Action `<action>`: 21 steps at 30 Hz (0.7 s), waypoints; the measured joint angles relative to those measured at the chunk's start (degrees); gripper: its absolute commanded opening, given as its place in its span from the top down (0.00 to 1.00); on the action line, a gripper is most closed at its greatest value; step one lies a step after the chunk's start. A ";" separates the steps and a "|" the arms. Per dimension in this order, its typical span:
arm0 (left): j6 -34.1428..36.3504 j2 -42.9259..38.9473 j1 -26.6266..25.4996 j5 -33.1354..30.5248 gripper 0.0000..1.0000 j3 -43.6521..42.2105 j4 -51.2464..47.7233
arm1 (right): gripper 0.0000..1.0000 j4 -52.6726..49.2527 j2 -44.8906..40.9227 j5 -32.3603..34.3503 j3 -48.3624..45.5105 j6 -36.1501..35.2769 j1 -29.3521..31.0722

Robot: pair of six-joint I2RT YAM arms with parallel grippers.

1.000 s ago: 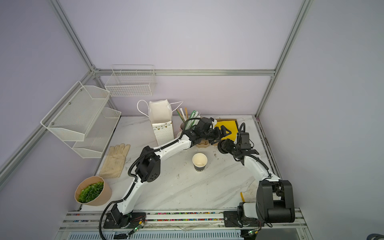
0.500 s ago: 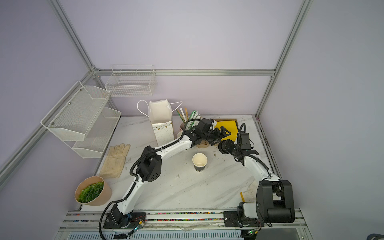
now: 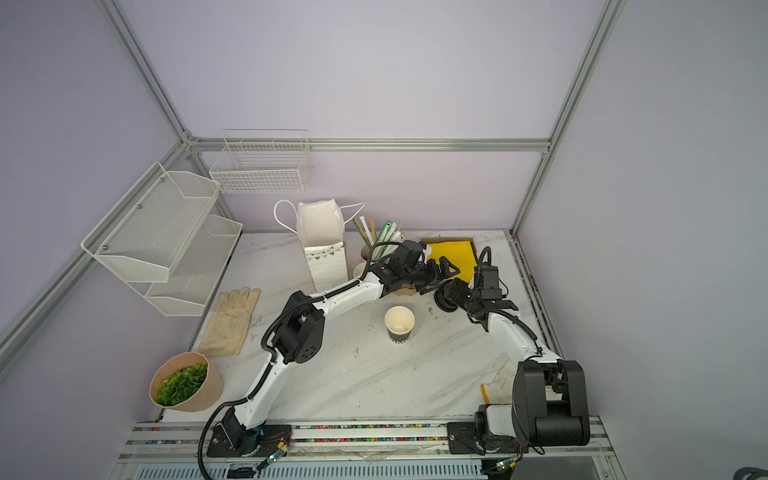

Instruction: Pack the takeout coffee

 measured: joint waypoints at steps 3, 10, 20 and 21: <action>0.00 0.00 0.02 0.11 0.00 0.00 0.15 | 0.50 0.33 -0.11 0.00 0.00 0.00 0.00; 0.02 0.00 1.03 0.37 0.00 0.00 0.46 | 0.50 0.35 -0.11 0.09 0.00 0.00 0.00; 0.02 -4.83 3.21 -0.85 0.00 -5.29 1.25 | 0.50 0.35 -0.11 1.09 0.00 -0.02 0.00; -0.02 -5.38 3.10 -0.85 0.00 -5.57 1.57 | 0.50 0.35 -0.11 1.25 0.00 -0.02 0.00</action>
